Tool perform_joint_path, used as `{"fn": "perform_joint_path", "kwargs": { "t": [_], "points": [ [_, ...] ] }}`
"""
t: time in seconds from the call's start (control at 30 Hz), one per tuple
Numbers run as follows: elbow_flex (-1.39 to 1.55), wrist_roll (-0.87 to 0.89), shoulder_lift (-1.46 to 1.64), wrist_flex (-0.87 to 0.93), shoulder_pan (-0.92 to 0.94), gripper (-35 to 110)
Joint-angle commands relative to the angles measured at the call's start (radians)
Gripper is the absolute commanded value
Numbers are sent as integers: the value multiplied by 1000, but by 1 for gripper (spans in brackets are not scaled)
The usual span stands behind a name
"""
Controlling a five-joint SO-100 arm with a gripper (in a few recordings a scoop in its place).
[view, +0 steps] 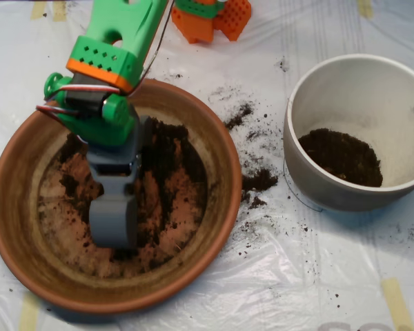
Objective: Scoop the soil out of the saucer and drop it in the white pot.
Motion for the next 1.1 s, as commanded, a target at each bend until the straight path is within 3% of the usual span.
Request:
{"fn": "perform_joint_path", "kwargs": {
  "t": [0.0, 0.43, 0.63, 0.83, 1.07],
  "points": [
    [-78, -15, -29, 32, 0, 59],
    [-140, -32, -40, 133, 28, 47],
    [143, -77, 146, -26, 51, 45],
    [436, -86, 328, -230, 35, 33],
    [572, -81, 428, -348, 18, 23]
  ]
}}
